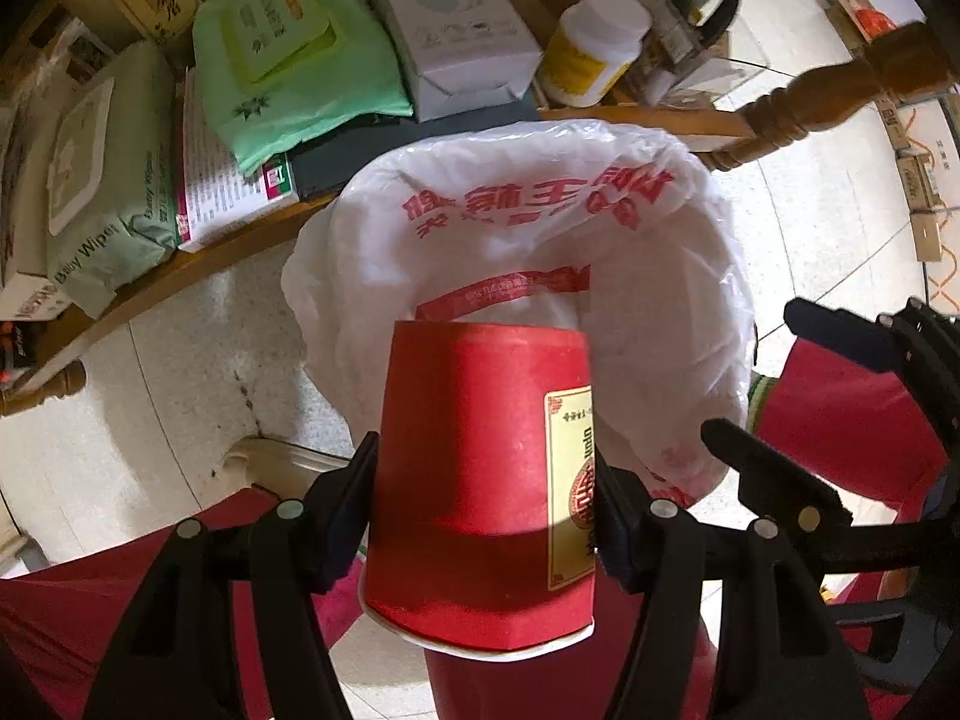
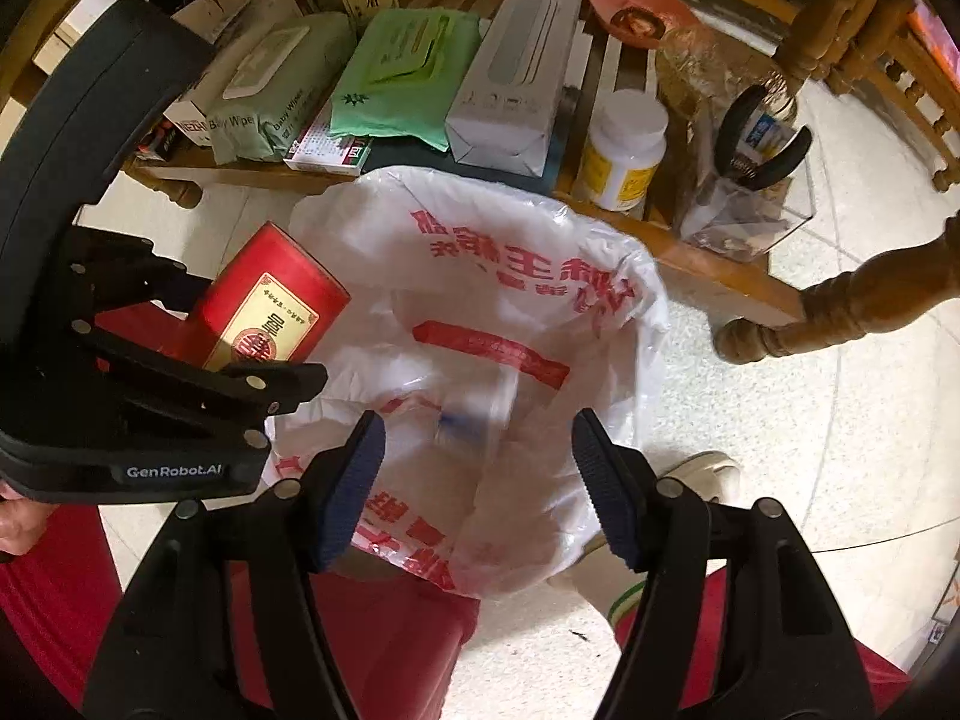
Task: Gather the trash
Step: 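Open both tools to drop the cup and box into the bag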
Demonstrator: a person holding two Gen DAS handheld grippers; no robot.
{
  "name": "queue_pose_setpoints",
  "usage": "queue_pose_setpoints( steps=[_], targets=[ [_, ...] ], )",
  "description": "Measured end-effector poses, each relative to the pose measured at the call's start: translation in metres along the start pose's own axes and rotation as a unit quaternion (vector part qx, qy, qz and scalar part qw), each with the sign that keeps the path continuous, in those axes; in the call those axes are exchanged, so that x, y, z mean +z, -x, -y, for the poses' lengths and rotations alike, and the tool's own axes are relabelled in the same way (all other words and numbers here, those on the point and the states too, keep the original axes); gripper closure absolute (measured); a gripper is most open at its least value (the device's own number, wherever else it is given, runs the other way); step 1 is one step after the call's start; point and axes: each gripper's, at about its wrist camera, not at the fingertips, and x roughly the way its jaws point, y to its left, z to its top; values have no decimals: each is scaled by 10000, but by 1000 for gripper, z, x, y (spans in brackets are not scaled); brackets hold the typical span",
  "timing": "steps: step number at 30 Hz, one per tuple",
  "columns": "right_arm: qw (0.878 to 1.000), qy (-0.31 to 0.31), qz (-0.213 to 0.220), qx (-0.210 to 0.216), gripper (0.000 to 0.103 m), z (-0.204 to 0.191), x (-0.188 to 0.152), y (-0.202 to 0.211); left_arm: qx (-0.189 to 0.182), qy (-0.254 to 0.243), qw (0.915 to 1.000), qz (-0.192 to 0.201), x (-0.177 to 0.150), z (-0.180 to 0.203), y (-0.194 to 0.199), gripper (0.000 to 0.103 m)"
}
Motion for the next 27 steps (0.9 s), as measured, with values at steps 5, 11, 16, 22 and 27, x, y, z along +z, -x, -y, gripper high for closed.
queue_pose_setpoints(
  steps=[5, 11, 16, 22, 27],
  targets=[
    [9999, -100, -52, 9, 36, 4, 1, -3, 173, 35, 9997, -149, 5, -4, -7, 29],
    [10000, -84, -51, 15, 32, 2, 0, -4, 149, 100, 9997, -151, 8, -5, -7, 22],
    [10000, -47, -27, 11, 32, 1, 0, -2, 237, 57, 9996, -134, 7, -2, -6, 21],
    [10000, -71, 38, -1, 32, -1, 1, 3, 228, 97, 9997, -91, 5, -3, 1, 21],
    [9998, -51, 183, -4, 30, -7, -1, 19, 267, 104, 9996, 2, -2, -3, 17, 20]
  ],
)
